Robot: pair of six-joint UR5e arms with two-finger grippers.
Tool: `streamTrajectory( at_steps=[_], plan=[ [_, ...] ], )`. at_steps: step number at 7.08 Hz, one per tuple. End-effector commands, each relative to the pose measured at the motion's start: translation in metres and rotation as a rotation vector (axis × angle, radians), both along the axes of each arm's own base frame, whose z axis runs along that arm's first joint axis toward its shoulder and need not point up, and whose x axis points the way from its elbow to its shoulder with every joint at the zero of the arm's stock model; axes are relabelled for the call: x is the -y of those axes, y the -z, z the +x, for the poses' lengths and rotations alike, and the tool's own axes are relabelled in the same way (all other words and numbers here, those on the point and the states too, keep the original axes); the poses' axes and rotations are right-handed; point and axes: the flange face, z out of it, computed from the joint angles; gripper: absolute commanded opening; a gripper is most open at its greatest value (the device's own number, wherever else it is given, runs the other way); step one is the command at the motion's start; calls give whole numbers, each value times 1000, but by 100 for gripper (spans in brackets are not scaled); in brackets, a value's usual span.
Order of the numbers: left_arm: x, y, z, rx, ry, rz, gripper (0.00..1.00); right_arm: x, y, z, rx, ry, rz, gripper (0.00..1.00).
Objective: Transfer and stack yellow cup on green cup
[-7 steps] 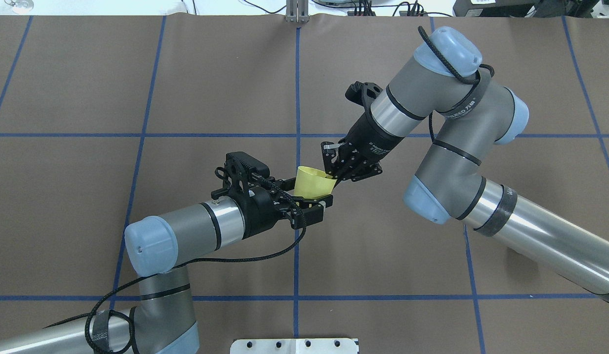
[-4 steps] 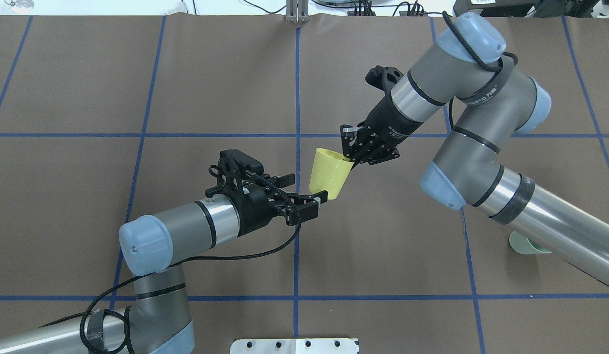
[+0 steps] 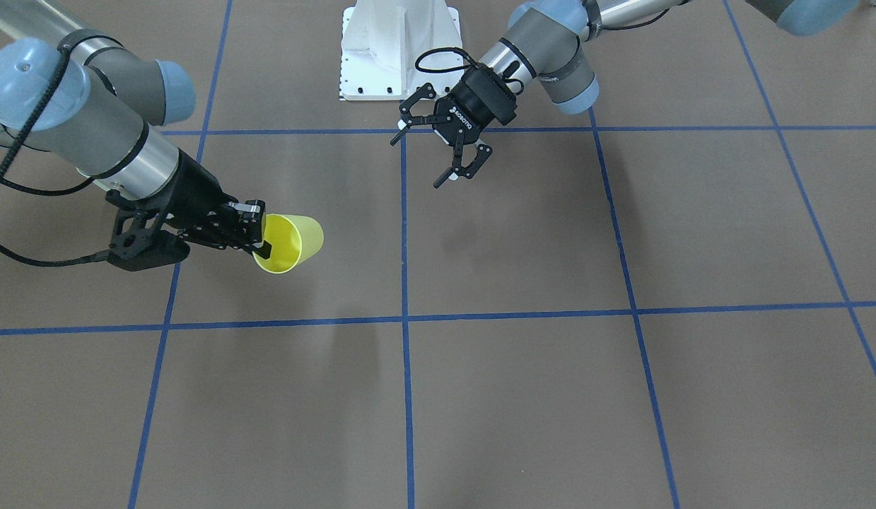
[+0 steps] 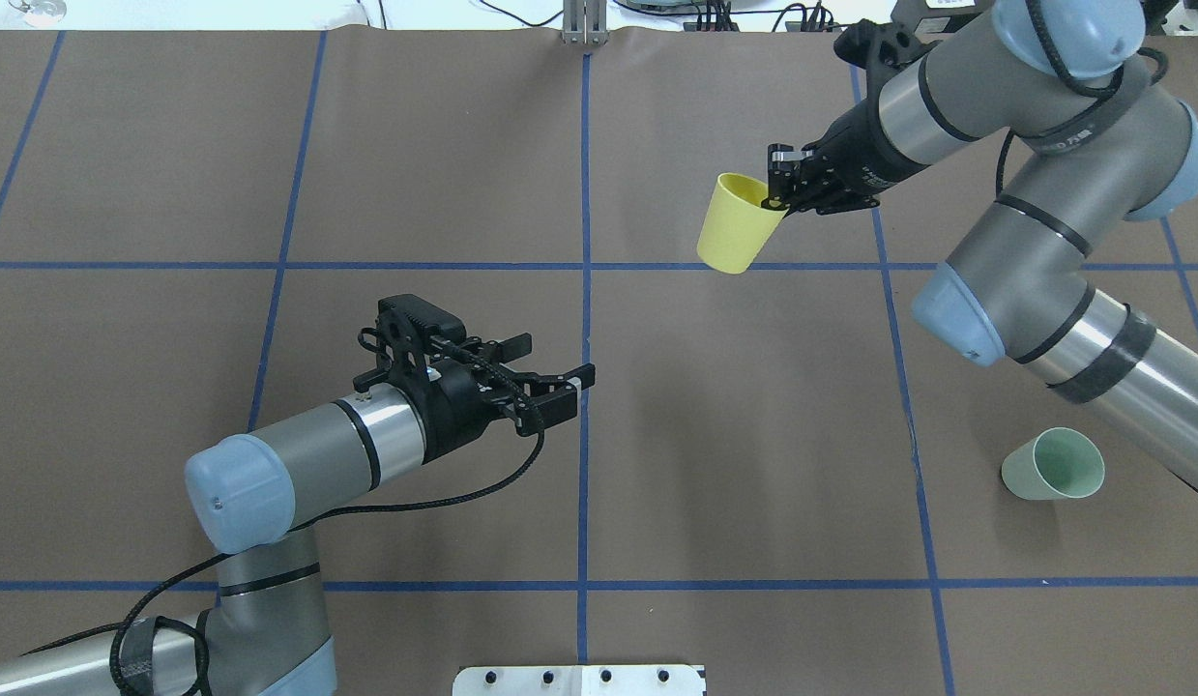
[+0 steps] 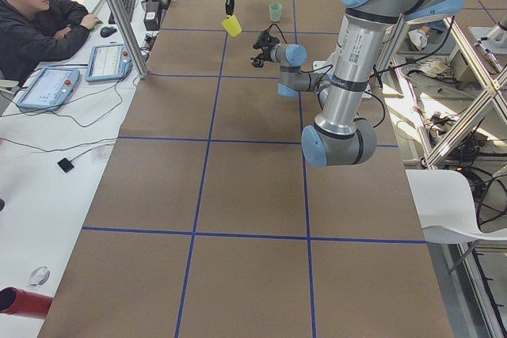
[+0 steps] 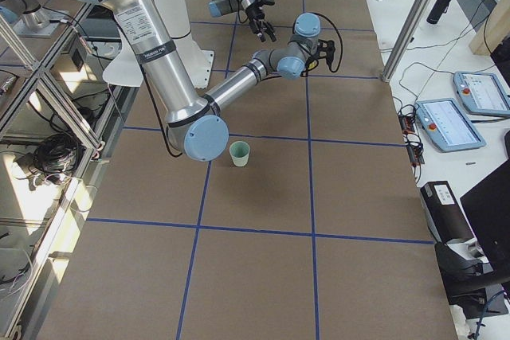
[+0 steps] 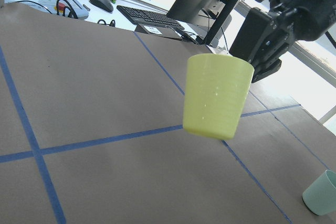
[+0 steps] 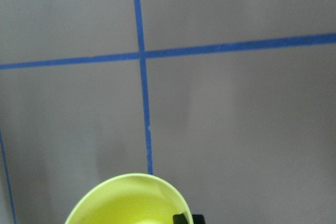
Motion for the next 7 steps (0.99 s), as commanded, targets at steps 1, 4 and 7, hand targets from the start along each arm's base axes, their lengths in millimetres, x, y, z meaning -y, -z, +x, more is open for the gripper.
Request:
streamTrajectory(
  at_steps=[1, 4, 7],
  plan=[
    [-12, -31, -53, 139, 35, -47, 100, -31, -39, 63, -170, -197, 202, 0],
    [32, -40, -101, 365, 132, -135, 100, -100, -97, 141, -349, -328, 247, 0],
    [66, -68, -134, 448, 105, -207, 100, -201, -166, 222, -390, -322, 308, 0]
  ],
)
